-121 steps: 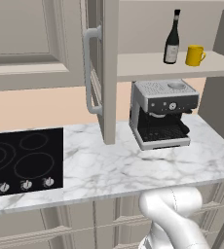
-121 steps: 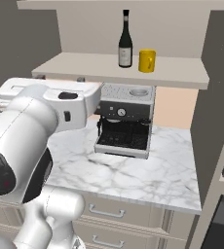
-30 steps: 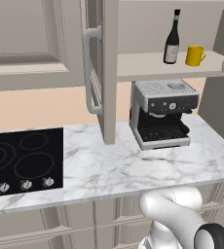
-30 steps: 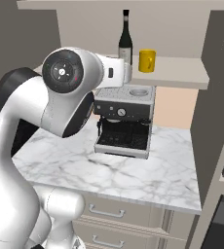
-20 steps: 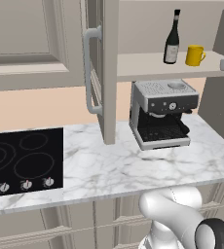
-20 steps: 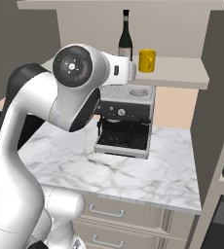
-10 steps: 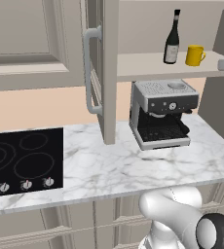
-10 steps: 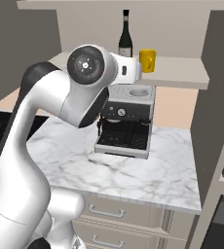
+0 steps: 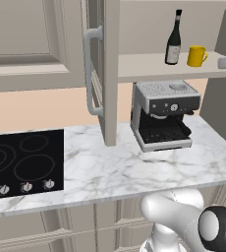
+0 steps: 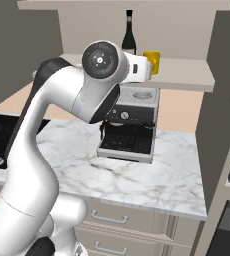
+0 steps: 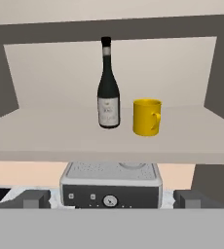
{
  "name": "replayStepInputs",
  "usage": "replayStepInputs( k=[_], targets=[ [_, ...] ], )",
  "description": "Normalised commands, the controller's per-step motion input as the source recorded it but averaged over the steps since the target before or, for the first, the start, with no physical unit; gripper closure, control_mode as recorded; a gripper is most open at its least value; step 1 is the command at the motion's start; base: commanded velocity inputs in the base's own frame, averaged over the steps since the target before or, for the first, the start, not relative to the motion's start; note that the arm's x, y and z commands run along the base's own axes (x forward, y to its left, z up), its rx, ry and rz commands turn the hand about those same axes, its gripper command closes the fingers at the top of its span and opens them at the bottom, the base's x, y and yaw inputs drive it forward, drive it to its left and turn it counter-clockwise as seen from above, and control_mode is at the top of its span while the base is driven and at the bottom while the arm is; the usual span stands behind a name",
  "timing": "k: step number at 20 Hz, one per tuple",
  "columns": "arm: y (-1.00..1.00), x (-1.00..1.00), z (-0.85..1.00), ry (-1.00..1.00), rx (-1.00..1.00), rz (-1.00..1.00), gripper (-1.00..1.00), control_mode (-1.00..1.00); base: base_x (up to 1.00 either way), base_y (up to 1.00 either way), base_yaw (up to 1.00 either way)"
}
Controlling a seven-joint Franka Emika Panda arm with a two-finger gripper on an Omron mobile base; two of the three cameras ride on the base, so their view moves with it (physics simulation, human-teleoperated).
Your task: Open the cabinet directly in front. Then move the wine and the mug to the dining counter with the jar on it.
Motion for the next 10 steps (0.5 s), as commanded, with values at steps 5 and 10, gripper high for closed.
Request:
replayStepInputs(
  k=[5, 10],
  targets=[
    [-0.02, 0.17, -0.07, 0.01, 0.00, 0.01, -1.00, -1.00, 0.00, 0.00, 0.00],
    [0.00, 0.18, -0.07, 0.00, 0.00, 0.00, -1.00, -1.00, 0.00, 0.00, 0.00]
  ],
)
